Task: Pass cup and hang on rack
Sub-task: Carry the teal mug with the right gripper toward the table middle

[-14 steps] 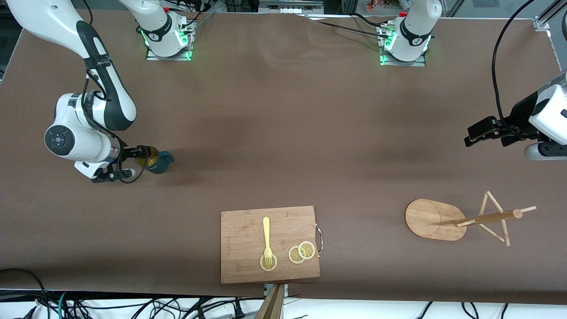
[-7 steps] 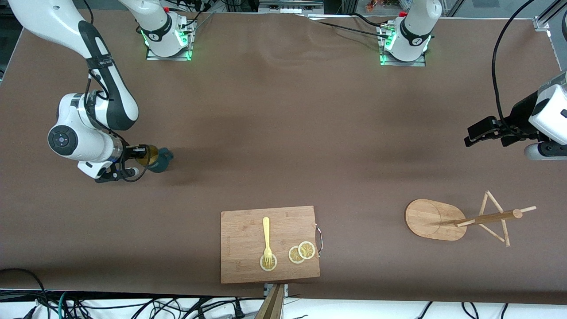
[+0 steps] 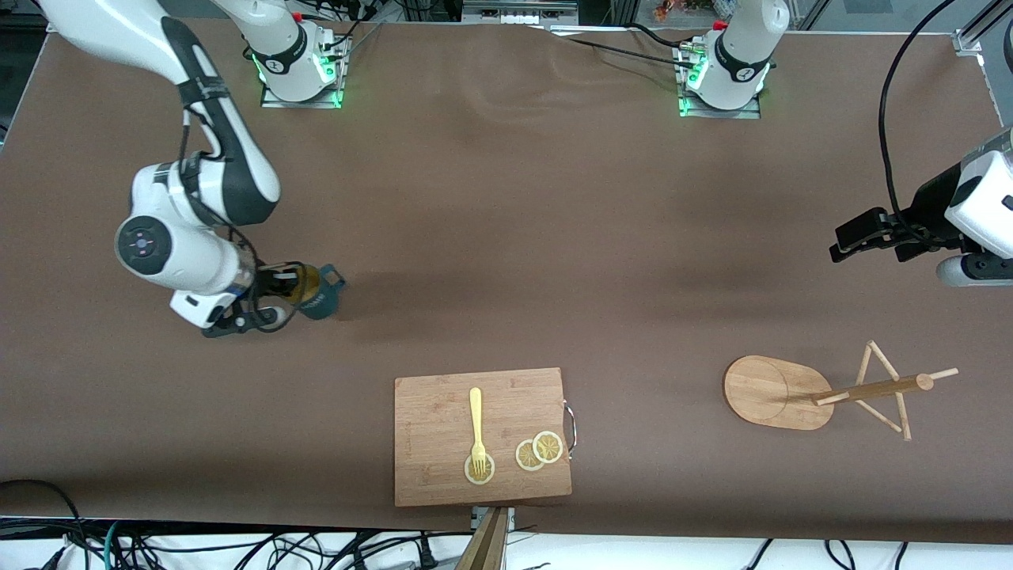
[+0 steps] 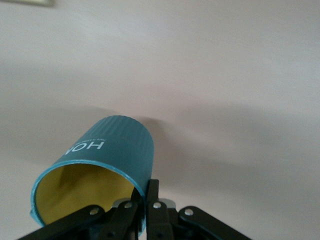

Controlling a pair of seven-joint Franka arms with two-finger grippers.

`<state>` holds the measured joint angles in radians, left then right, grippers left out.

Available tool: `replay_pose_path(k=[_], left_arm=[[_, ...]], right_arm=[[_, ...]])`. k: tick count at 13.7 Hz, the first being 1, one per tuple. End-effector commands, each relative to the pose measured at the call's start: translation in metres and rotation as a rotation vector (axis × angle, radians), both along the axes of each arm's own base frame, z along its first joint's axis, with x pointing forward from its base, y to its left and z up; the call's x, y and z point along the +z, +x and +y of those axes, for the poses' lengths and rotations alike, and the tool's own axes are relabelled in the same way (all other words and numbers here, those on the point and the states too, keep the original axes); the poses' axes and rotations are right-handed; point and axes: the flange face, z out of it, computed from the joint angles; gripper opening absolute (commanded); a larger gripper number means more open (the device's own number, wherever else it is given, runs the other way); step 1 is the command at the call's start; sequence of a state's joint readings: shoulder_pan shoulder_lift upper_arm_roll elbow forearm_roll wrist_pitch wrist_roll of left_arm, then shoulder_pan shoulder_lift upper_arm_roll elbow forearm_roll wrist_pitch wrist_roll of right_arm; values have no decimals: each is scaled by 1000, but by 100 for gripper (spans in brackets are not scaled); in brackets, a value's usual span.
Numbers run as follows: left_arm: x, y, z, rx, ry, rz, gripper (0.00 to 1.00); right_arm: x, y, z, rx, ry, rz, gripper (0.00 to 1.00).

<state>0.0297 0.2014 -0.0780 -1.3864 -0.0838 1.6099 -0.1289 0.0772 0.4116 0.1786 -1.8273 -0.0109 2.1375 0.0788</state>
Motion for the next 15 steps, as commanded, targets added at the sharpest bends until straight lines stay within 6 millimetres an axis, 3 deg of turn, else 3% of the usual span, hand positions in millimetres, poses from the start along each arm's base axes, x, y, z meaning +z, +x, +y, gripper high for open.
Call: replay_pose_path(k=[1,3,4,7,11,13,15], left_arm=[[5,1,0,-18,-25,-9,100],[4,1,2,-13,-27,-7,100],[5,1,1,-10,-25,-9,100],[5,1,7,4,-39,-7,100],[10,1,25,24,-44,-20,100],[10,1,30,30,-29,-20,100],[10,1,36,39,-28,-20,100]], right_arm=[[14,-7,113,-107,0,-13,0],[12,-32,207,-191,-1,-25,0],[7,-43,244,-281,-8,-24,0],[-2,-80,332,-418,-1,-23,0],[-11,-126,405,-408,12,-33,0],[-17,-140,424,-493,13,-26,0],[-28,-144,429,-529,5,-15,0]])
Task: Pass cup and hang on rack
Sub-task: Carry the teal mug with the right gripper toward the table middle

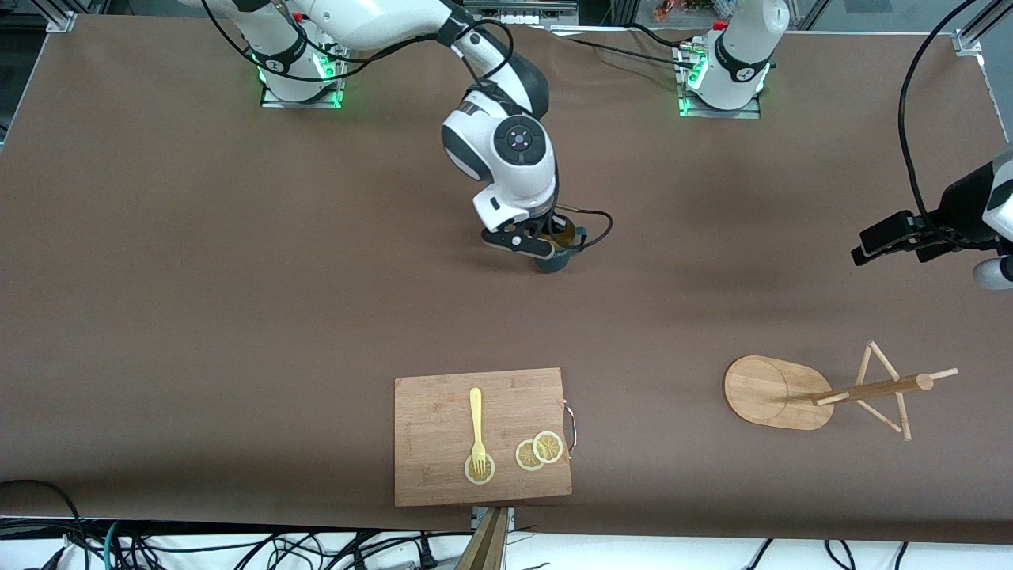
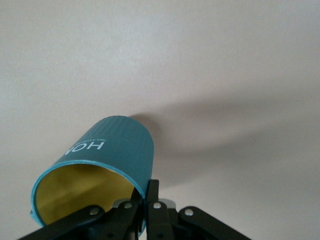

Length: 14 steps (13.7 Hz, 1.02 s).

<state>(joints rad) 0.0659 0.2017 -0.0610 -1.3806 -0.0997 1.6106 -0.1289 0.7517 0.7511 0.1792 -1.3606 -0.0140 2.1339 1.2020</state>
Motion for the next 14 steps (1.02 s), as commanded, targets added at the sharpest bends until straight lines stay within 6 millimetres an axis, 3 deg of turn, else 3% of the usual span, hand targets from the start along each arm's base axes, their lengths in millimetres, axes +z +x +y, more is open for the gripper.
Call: replay_pose_path(k=[1,5,6,7,8,10,12,14], left_arm=[[7,0,9,-8,-15,-16,100],[15,1,21,-13,-9,-56,100],[17,-2,13,-23,-12,-54,100],[20,-3,10,-26,-7,-58,100],[21,-4,9,-33,18,-59,100],[21,-8,9,-41,33,-44,100],[22,-11,12,-36,33,-30,100],[21,-14,3,-51,32,-32,100]], right_arm=[[-7,3,9,-45,-6,-1,0],[-25,-11,23,-87,11,25,0],[-24,-11,25,-108,22,24,0],[-24,-11,25,-109,21,26,24],[-18,-9,24,-99,20,21,99],[2,8,13,-113,0,31,100],[52,33,1,-92,-26,44,100],[82,53,-26,-10,-62,68,100]])
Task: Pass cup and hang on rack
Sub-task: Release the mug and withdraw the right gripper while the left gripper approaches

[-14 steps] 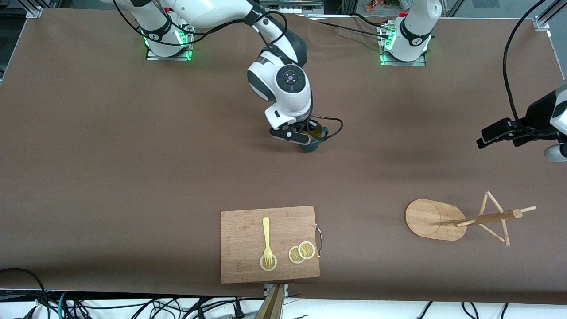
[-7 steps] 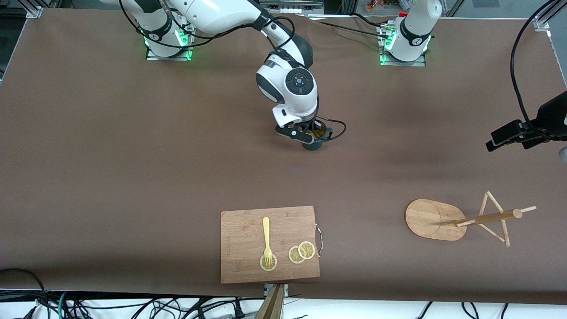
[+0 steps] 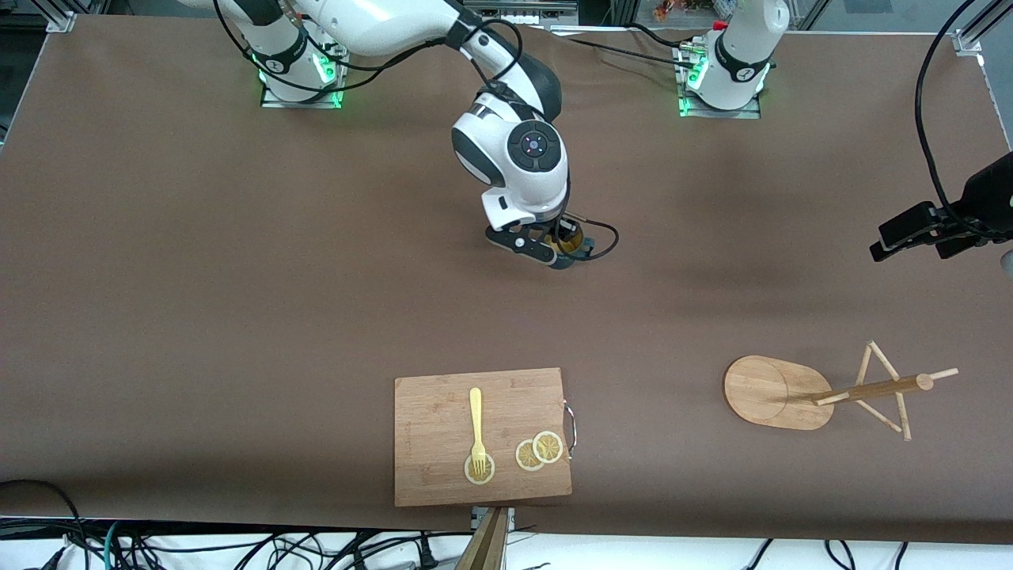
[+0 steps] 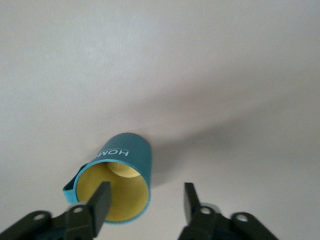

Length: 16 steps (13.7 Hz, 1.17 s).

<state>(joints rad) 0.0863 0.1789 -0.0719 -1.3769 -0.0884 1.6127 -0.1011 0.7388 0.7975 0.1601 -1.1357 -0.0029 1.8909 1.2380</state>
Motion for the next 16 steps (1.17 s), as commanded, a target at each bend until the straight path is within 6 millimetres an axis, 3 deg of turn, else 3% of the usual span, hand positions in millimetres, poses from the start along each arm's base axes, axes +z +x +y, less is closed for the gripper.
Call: replay_pose_path(k=[1,3,6,8,11,13,16], left_arm=[[-1,-15,-11,-42,21,16,100],[-16,-46,-15,-38,44,-6,100],[-69,-85,-17,-45,60,19,100],[-108,-92,-17,-86,50,93,100],[-174,-99,-14,-181,19,64,100],[-215,-108,-12,-200,-32,21,100],[-265,-107,-13,-302,-124,12,100]], right_arm=[[52,30,-37,99,-4,24,100],[86,48,-75,157,-22,35,100],[130,87,-162,313,-28,70,100],[158,112,-228,433,-44,69,100],[192,140,-326,545,-29,59,100],[207,150,-387,607,-16,77,100],[250,150,-477,549,-56,39,100]])
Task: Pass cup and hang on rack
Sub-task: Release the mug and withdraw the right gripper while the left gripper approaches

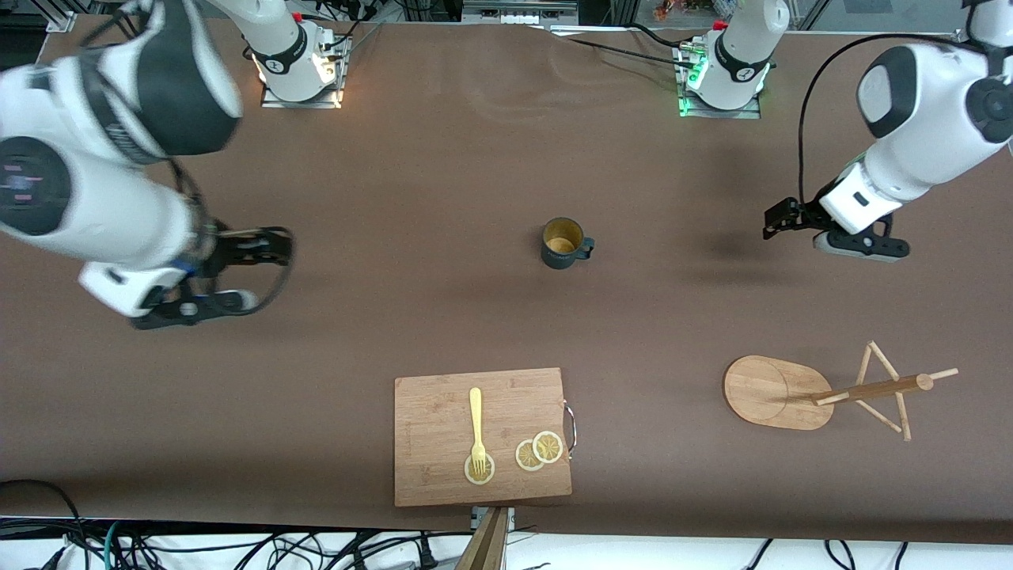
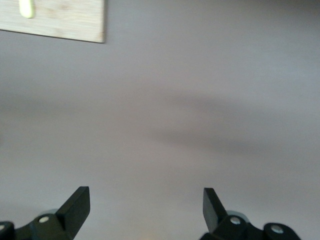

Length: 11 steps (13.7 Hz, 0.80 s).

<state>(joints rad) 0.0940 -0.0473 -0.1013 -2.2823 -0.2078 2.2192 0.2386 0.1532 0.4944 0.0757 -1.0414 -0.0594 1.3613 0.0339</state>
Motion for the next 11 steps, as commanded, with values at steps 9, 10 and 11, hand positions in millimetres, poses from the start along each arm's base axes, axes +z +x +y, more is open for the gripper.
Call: replay_pose_path(k=[9,10,11], left_arm=[[-184,-14,39,-502,-588,-233,100],[-195,-17,36,-589,-618,-270,100],[-204,-19,31,-682,-632,-307,100]], right_arm=[[103,-81,-174,-200,-24,-94,100],[107,-87,-182,-222,-21,-100,100],[107,-90,-186,-227,-20,-92,100]])
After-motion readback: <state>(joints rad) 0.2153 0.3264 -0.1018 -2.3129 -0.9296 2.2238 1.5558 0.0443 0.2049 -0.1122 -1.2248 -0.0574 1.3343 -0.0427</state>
